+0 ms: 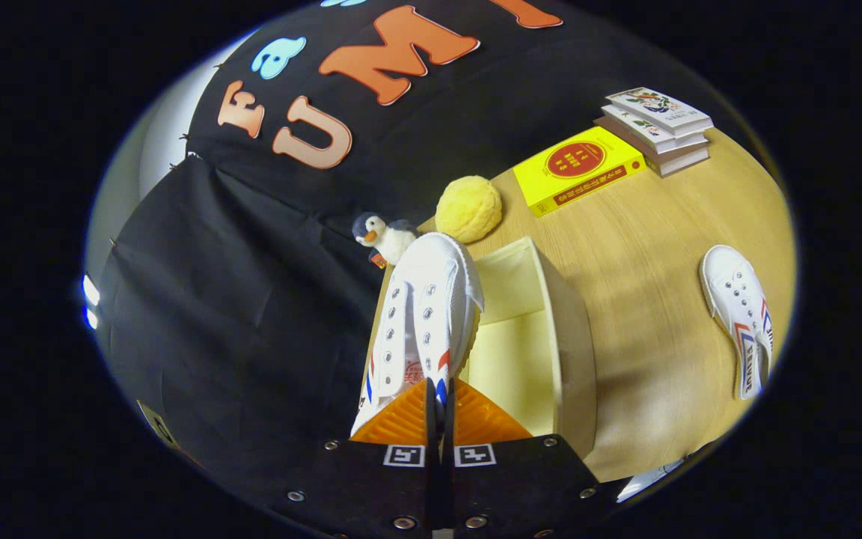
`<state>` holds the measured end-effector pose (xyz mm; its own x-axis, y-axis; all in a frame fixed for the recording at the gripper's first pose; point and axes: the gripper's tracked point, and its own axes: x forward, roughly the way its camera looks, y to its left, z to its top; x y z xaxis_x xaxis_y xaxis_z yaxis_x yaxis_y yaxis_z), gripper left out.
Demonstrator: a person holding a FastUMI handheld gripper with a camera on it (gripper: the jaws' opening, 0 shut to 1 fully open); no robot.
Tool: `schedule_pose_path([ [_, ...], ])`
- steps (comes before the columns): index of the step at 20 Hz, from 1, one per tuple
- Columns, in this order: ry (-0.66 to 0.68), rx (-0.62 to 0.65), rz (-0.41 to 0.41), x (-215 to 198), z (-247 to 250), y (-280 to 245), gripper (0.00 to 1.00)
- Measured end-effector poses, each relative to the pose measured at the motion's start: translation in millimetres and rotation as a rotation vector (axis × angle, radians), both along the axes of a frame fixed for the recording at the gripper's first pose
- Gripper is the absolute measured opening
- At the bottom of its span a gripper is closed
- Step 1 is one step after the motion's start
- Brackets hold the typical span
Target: Open the storage box then place both shoes into the box .Put the left shoe in first, then the right shoe, with the right side of both shoes facing outward in a uniform manner.
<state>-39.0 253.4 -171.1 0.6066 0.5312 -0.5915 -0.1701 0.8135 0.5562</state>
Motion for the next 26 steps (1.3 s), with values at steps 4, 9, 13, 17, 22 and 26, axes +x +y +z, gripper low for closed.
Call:
schedule_pose_path([
  [4, 0.040, -0.075, -0.027, 7.4, -40.2, 14.7, 0.00],
  [9, 0.070, -0.124, -0.045, 10.8, -68.5, 28.6, 0.00],
  [13, 0.082, -0.189, -0.058, 11.6, -85.8, 33.7, 0.00],
  [17, 0.134, -0.291, -0.060, 5.1, -103.3, 34.5, 0.03],
  [22, 0.115, -0.200, -0.035, 7.4, -84.9, 41.5, 0.45],
  [26, 0.088, -0.130, -0.049, 8.1, -58.2, 32.3, 0.87],
])
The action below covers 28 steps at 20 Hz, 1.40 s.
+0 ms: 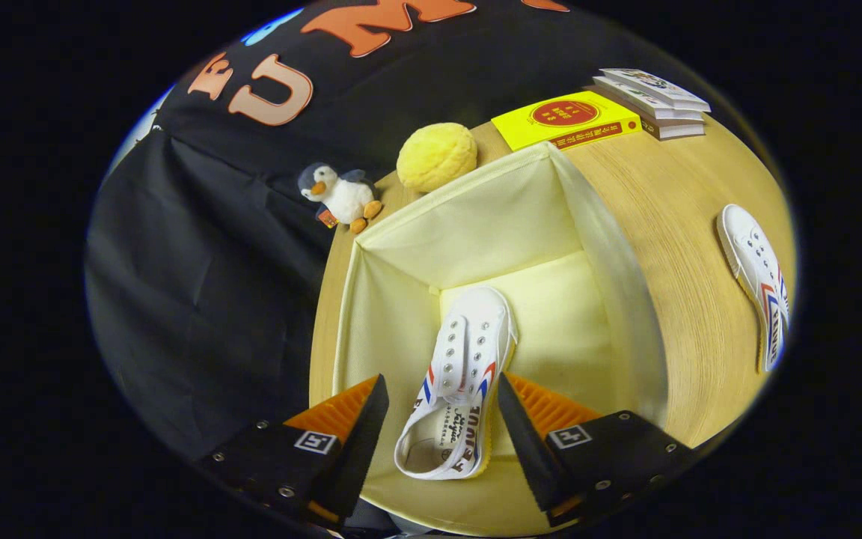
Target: Open the storage box then place both shoes into the box .Put the left shoe in first, then the right shoe, with the right side of both shoes facing outward in a uniform manner.
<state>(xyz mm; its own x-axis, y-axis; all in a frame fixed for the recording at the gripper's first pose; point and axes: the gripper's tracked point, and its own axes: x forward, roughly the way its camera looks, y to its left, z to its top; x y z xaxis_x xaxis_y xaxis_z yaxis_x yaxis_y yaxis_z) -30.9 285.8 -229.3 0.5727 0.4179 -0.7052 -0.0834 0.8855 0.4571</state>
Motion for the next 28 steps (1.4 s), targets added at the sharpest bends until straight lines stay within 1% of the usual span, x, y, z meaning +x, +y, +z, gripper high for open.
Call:
schedule_pose_path([
  [1, -0.006, 0.026, 0.005, -2.2, 7.6, 1.1, 0.93],
  [3, -0.031, 0.035, 0.014, -2.6, 23.7, -6.4, 0.97],
  [8, -0.087, 0.048, 0.023, -2.3, 59.5, -35.8, 0.98],
  [12, -0.111, 0.029, -0.009, 3.9, 72.7, -81.7, 0.98],
  [22, -0.089, -0.052, -0.136, 15.6, 67.7, -218.2, 0.99],
  [28, -0.041, -0.142, -0.215, 15.6, 42.0, -300.3, 0.99],
])
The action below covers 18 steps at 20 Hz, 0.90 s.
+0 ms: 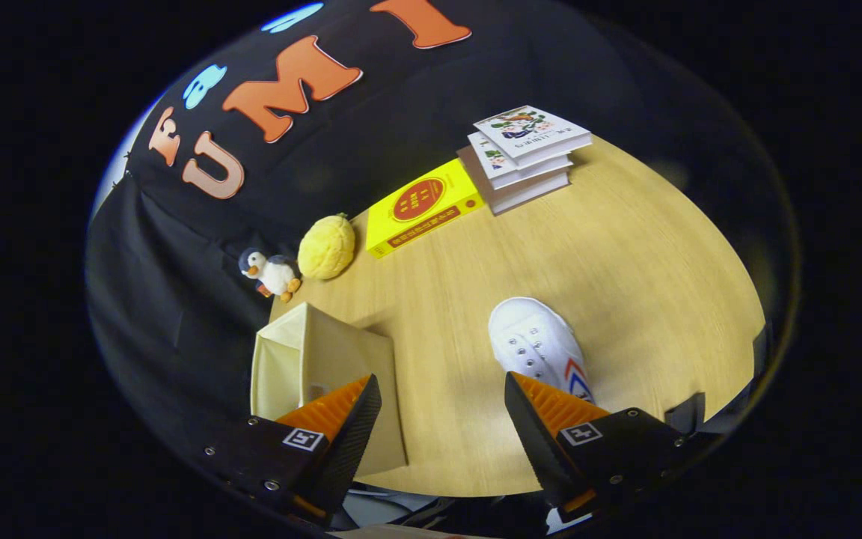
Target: Open the storage box then place both shoes into the box .Put the left shoe in first, then the right shoe, with the right side of both shoes facing outward in a uniform manner.
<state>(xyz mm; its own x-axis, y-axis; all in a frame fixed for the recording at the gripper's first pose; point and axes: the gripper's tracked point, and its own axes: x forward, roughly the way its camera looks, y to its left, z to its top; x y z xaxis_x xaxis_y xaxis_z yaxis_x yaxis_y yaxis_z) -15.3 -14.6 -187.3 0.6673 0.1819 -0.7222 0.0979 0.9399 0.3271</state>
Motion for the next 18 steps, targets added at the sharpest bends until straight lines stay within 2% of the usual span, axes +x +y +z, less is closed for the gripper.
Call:
schedule_pose_path([
  [6, 0.097, -0.079, -0.044, -10.8, -44.0, -62.5, 0.95],
  [11, 0.164, -0.108, -0.018, -17.0, -72.5, -80.1, 0.75],
  [14, 0.194, -0.170, 0.049, -17.4, -84.4, -81.2, 0.65],
  [17, 0.228, -0.225, 0.113, -16.4, -96.5, -80.3, 0.49],
  [18, 0.238, -0.248, 0.127, -15.3, -101.7, -80.9, 0.46],
])
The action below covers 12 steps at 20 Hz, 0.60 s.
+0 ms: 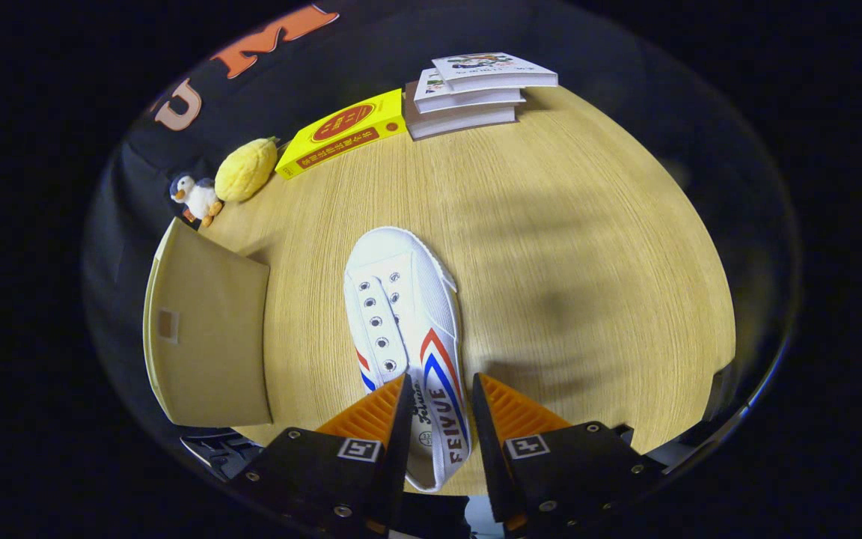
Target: Open the storage box then place both shoes into the box .Put the left shoe in first, then the right shoe, with the right side of both shoes facing outward in a uniform manner.
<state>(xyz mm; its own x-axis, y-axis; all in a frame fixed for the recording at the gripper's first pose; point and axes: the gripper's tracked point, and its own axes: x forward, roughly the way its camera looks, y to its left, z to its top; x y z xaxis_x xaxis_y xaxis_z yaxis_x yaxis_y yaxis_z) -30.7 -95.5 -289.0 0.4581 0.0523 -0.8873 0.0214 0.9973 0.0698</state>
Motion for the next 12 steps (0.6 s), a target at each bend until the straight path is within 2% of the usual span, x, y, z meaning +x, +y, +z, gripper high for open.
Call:
schedule_pose_path([
  [3, 0.021, -0.051, 0.047, 3.7, -9.2, -0.1, 0.35],
  [5, 0.021, -0.084, 0.100, 5.7, -13.1, 1.4, 0.31],
  [7, 0.026, -0.108, 0.152, 6.6, -16.5, 1.0, 0.32],
  [12, -0.023, -0.102, 0.164, 8.8, -15.9, -1.0, 0.28],
])
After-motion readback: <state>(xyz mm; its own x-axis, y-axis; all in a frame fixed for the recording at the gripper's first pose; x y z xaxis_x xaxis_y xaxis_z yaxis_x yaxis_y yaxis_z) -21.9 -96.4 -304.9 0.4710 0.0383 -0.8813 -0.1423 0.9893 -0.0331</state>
